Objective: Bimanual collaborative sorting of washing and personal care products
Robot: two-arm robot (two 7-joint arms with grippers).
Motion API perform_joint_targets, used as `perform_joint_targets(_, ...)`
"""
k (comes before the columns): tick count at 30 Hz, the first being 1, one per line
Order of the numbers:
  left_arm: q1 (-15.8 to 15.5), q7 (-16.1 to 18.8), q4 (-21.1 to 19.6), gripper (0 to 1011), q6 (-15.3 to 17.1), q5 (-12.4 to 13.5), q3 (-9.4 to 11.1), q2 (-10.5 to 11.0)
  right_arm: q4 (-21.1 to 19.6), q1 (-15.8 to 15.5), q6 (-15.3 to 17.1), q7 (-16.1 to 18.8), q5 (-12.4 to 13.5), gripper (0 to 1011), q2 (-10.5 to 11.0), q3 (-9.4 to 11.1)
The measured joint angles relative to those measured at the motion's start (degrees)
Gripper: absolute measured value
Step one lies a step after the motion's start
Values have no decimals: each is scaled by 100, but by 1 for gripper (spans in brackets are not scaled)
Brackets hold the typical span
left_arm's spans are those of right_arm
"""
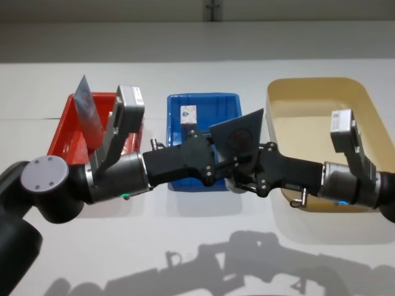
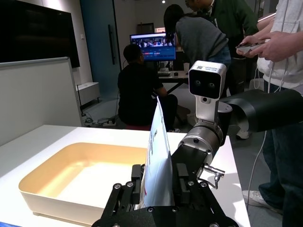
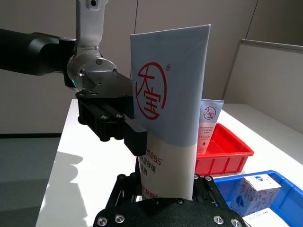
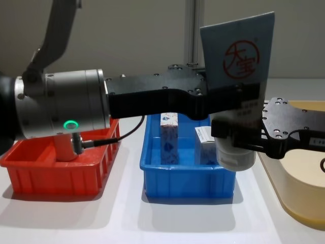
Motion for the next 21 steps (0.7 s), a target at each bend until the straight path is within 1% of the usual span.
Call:
perform_joint_targets(3, 0, 0, 0, 507, 0, 0, 0, 0, 0, 0, 0, 0, -1, 455, 0, 0)
perform_joint_targets(5, 0, -1, 0, 586, 0, 0, 0, 0, 0, 0, 0, 0, 0, 455, 0, 0)
perform_joint_targets(7, 0, 0, 0, 621, 0, 0, 0, 0, 0, 0, 0, 0, -1, 455, 0, 0)
perform_joint_targets(8, 0, 0, 0, 675, 0, 0, 0, 0, 0, 0, 0, 0, 0, 455, -1, 0)
perform_joint_targets(10, 0, 0, 0, 724, 0, 0, 0, 0, 0, -1, 0, 0, -1, 455, 0, 0)
perform_joint_targets(11, 0, 0, 0, 781, 0, 0, 0, 0, 0, 0, 0, 0, -1, 455, 0, 0)
perform_joint_targets(13, 0, 0, 0, 837, 0, 0, -1, 0, 0, 0, 0, 1, -1, 455, 0, 0)
perform_joint_targets(15, 0, 0, 0, 864, 0, 0, -1, 0, 0, -1, 0, 2, -1, 455, 0, 0)
perform_joint_targets(17, -1, 1, 0, 939, 0, 0, -1, 0, 0, 0, 0, 2, -1, 455, 0, 0)
perform_joint_targets(20, -1, 2, 1, 1000, 0, -1, -1, 0, 0, -1, 0, 4, -1, 455, 0, 0)
perform_joint_targets(21, -1, 2, 0, 1001, 0, -1, -1, 0, 0, -1, 0, 4, -1, 455, 0, 0)
